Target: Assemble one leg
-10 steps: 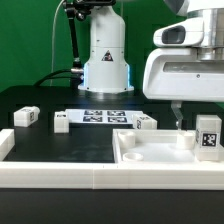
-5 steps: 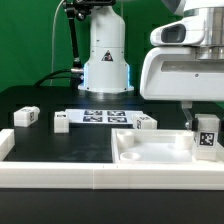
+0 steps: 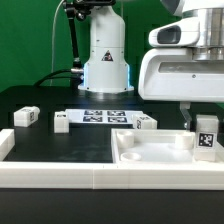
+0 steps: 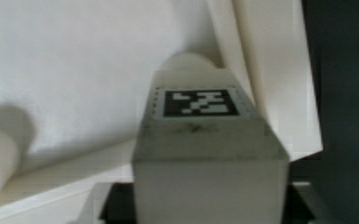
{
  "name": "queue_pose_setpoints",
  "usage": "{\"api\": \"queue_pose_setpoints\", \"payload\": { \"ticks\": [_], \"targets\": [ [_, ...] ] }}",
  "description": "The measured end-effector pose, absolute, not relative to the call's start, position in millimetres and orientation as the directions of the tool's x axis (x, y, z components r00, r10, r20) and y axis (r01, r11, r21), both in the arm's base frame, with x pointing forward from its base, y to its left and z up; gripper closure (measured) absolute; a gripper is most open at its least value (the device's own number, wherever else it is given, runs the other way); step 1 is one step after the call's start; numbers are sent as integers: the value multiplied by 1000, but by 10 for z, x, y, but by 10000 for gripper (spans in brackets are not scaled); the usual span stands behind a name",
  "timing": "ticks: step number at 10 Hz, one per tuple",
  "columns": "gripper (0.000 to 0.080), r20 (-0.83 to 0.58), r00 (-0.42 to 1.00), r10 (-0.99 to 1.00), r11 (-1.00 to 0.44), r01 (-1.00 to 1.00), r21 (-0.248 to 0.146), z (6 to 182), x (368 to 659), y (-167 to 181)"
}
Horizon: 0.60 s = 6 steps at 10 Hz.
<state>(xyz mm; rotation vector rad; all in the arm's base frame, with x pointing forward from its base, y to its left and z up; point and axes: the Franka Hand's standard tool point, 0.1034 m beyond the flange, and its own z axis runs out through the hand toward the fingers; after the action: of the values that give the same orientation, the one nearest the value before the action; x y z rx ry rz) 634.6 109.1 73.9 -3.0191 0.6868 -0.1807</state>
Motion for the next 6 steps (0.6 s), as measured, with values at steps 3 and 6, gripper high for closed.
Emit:
{"api": "queue_pose_setpoints", "payload": {
  "ticks": [3, 6],
  "targets": [
    [509, 90, 785, -613, -790, -607, -83, 735, 6345, 1067],
    [509, 52, 460, -886, -463, -882, -86, 730, 6279, 1080]
  ]
}}
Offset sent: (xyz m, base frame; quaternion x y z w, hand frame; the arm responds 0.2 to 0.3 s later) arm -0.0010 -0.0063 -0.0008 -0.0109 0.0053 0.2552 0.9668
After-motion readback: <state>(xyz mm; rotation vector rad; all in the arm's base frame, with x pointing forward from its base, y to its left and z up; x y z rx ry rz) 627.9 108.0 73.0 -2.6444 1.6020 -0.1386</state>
